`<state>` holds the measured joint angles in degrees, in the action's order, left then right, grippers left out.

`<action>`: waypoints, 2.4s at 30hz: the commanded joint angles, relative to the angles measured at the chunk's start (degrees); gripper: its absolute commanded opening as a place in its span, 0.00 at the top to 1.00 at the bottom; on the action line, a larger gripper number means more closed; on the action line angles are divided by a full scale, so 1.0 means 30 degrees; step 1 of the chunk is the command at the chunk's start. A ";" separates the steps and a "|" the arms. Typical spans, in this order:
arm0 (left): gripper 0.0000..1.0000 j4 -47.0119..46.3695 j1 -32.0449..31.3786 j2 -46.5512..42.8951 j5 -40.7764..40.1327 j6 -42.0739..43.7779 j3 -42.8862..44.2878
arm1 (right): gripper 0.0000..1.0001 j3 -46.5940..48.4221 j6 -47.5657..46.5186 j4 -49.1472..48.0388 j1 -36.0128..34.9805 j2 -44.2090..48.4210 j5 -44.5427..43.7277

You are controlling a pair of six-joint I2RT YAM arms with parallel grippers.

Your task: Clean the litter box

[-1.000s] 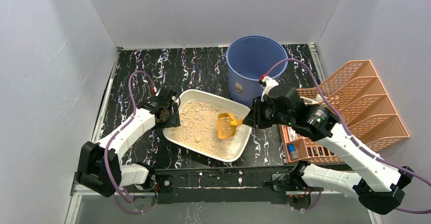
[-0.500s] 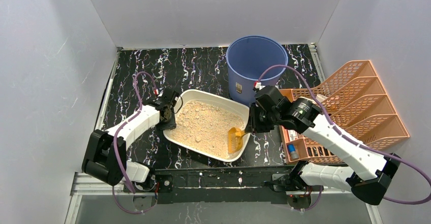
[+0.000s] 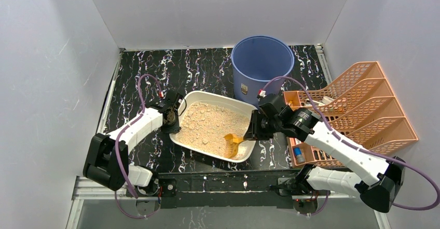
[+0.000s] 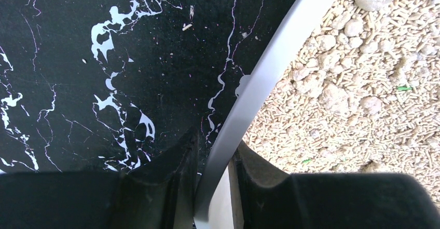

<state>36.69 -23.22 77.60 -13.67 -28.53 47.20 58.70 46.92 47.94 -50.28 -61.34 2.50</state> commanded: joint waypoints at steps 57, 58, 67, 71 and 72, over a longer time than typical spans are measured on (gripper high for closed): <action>1.00 0.2356 -0.0316 -0.9297 0.5089 0.4547 0.4872 | 0.99 -1.2067 0.7035 -3.0269 -0.0250 -0.5241 0.0717; 1.00 0.2320 -0.0316 -0.9379 0.5122 0.4698 0.4897 | 0.99 -1.2615 0.6799 -3.0874 -0.0259 -0.4850 0.0520; 1.00 0.0080 -0.0316 -1.0587 0.6323 0.4951 0.4394 | 0.99 -1.5551 0.5153 -3.4710 -0.0260 -0.3003 0.0140; 1.00 -0.0863 -0.0316 -1.1117 0.7102 0.4912 0.3889 | 0.99 -1.6137 0.6289 -3.5746 -0.0284 -0.3461 -0.0019; 1.00 -0.0990 -0.0316 -1.1225 0.7208 0.4912 0.3821 | 0.99 -1.6237 0.6350 -3.6169 -0.0249 -0.3610 0.0201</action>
<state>44.18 -23.75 47.86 -0.19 -13.30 57.14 12.21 67.57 -57.23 -51.13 -69.78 4.43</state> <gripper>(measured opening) 0.127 0.281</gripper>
